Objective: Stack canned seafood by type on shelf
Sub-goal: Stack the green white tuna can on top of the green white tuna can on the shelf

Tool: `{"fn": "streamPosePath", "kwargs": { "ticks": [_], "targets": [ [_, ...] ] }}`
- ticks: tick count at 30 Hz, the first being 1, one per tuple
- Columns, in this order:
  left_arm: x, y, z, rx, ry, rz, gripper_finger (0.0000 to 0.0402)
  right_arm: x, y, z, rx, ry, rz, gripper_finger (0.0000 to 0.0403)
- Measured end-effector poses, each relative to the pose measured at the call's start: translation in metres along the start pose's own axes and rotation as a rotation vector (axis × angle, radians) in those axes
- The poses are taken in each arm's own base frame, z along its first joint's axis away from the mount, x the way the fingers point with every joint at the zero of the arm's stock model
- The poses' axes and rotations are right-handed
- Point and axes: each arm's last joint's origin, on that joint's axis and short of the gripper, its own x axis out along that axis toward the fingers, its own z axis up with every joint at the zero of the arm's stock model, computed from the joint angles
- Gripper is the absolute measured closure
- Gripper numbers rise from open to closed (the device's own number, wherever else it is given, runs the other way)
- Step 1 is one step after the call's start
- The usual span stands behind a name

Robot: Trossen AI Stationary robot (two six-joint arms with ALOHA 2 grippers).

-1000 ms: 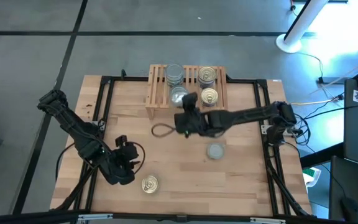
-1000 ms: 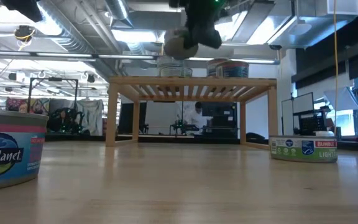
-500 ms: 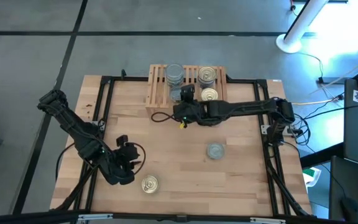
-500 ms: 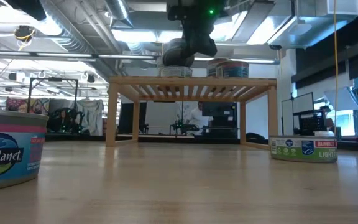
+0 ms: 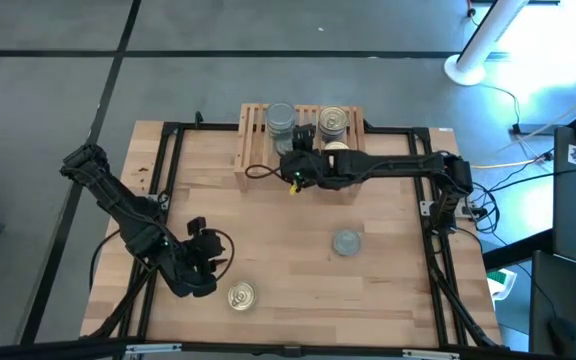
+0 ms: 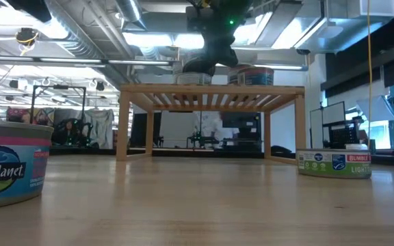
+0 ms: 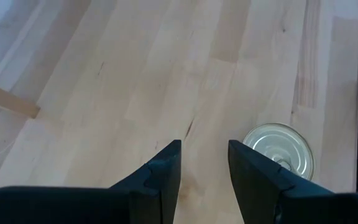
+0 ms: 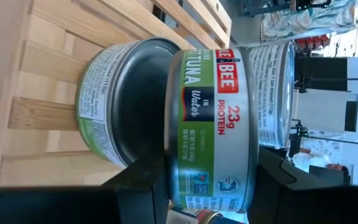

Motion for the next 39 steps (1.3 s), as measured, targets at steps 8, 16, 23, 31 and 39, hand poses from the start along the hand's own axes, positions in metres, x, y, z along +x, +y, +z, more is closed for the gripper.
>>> {"fn": "streamPosePath", "kwargs": {
  "ticks": [8,16,23,31,39],
  "targets": [
    [0.0,0.0,0.0,0.005,0.0,0.0,0.0274,0.0015,-0.0009,-0.001,-0.006,-0.002,0.008,0.026],
    [0.0,0.0,0.0,0.007,0.0,0.0,0.0274,0.0011,-0.0004,-0.0007,-0.007,-0.005,0.011,0.0247],
    [0.0,0.0,0.0,0.007,0.0,0.0,0.0274,0.0013,0.0009,-0.0009,-0.015,-0.013,0.032,0.0188],
    [0.0,0.0,0.0,0.007,0.0,0.0,0.0274,0.0014,0.0009,-0.0005,-0.019,-0.017,0.033,0.0154],
    [0.0,0.0,0.0,0.006,0.0,0.0,0.0274,0.0013,0.0015,0.0005,-0.02,-0.046,0.06,0.016]
  ]
}}
